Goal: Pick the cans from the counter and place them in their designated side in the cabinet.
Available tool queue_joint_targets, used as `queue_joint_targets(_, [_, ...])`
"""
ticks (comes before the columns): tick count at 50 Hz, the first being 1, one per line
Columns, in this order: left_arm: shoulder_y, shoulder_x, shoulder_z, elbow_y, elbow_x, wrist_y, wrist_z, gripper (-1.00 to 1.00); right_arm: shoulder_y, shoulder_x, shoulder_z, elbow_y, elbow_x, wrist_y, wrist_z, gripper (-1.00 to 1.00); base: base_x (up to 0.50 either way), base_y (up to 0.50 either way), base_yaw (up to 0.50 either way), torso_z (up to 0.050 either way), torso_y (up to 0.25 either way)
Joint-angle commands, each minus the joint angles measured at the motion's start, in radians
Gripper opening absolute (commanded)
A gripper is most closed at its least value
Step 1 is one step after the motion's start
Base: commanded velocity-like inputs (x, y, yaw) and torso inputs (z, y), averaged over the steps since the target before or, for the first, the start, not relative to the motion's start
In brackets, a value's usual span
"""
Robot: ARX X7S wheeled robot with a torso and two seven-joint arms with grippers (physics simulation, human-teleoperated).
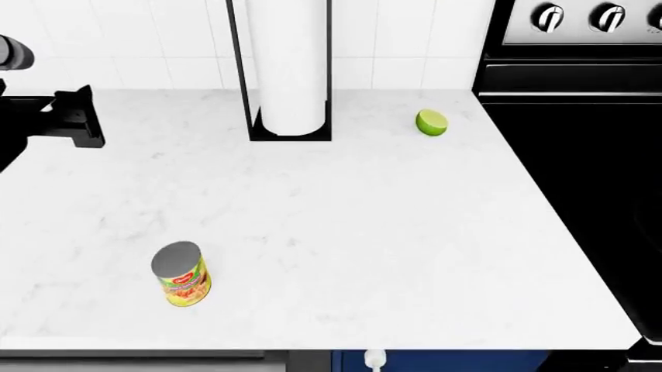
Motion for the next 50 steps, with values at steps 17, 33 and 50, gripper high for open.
queue_joint_targets(17, [0.018,0.028,0.002,0.011,-0.014,0.018,-0.002,1.00,-0.334,0.096,0.001,-0.754,0.049,0.352,-0.004,1.00,0.00,0.00,0.00,0.000,0.000])
queue_joint_targets(33, [0.052,0.061,-0.005,0.092,-0.042,0.030,-0.006,1.00,-0.468,0.127,0.023,-1.005,0.068,0.480,0.008,1.00,0.00,0.00,0.00,0.000,0.000])
queue_joint_targets(50, [0.092,0.105,-0.069,0.156,-0.077,0.046,-0.030,1.00,-0.617,0.146,0.071,-1.257,0.083,0.610,0.038,1.00,0.00,0.00,0.00,0.000,0.000])
